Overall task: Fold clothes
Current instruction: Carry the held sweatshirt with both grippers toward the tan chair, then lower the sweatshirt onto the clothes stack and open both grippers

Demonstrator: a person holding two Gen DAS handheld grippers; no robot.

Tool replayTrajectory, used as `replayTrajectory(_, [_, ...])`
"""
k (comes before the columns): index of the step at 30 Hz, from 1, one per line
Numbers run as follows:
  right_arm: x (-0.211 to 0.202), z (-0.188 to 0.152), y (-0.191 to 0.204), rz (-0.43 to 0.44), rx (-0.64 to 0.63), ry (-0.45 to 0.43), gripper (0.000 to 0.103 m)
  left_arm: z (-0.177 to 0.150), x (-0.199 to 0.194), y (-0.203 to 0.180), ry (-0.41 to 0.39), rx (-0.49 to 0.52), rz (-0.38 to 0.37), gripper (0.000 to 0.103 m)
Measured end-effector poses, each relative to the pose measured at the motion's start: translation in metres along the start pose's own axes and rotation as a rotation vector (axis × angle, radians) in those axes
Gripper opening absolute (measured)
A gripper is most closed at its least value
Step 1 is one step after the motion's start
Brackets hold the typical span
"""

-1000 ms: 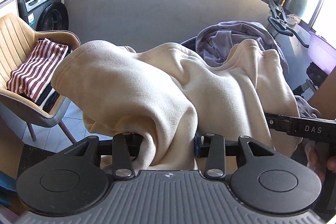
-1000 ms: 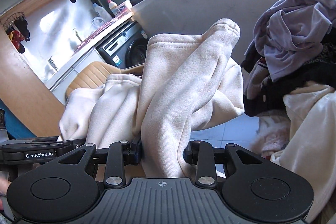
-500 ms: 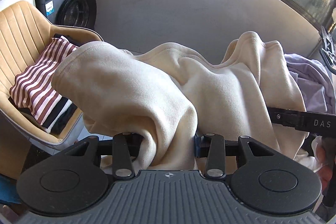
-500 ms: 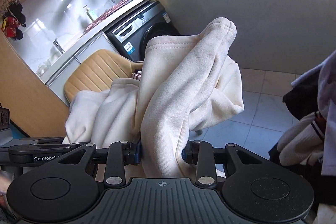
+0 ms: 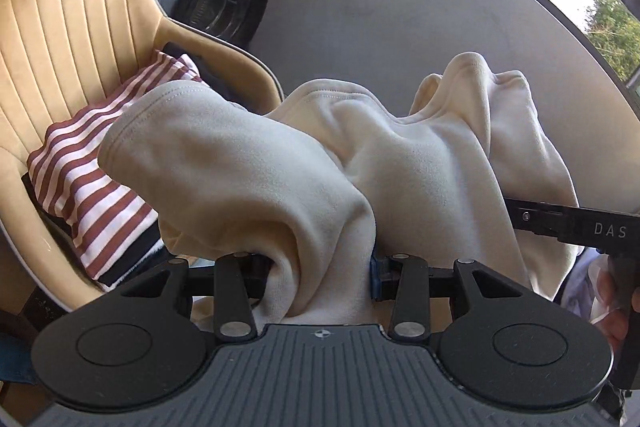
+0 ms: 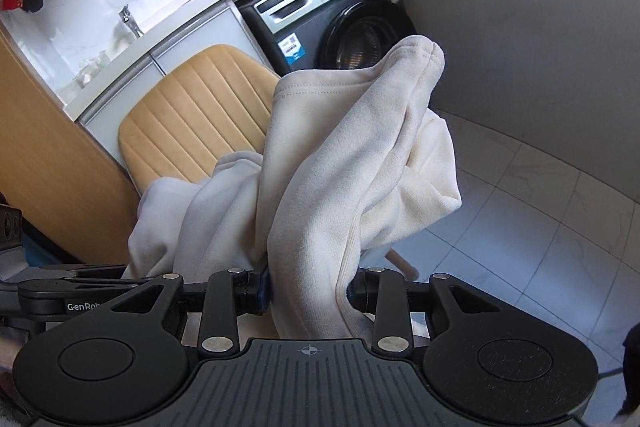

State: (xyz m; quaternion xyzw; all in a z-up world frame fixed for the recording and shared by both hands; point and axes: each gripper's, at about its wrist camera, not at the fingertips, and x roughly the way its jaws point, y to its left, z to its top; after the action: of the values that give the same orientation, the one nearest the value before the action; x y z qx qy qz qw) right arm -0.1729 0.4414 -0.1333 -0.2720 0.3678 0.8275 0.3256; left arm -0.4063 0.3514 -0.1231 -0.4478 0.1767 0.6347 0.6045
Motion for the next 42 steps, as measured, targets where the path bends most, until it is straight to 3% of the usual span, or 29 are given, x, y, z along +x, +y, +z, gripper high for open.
replayTrajectory(7, [0.104, 0.07, 0.027, 0.082, -0.113, 0.101, 0.03, 0.047, 0.031, 0.071, 0.019, -0.123, 0.104, 0.041])
replayTrajectory(22, [0.313, 0.15, 0.031, 0.306, -0.316, 0.395, 0.03, 0.075, 0.104, 0.166, 0.098, -0.478, 0.341, 0.041])
replayTrajectory(29, [0.384, 0.197, 0.05, 0.382, -0.399, 0.41, 0.03, 0.113, 0.121, 0.196, 0.005, -0.528, 0.473, 0.041])
replayTrajectory(35, [0.438, 0.197, 0.052, 0.362, -0.45, 0.466, 0.03, 0.118, 0.154, 0.226, -0.002, -0.55, 0.531, 0.041])
replayTrajectory(42, [0.475, 0.173, 0.039, 0.279, -0.491, 0.503, 0.03, 0.089, 0.191, 0.245, 0.067, -0.573, 0.579, 0.043])
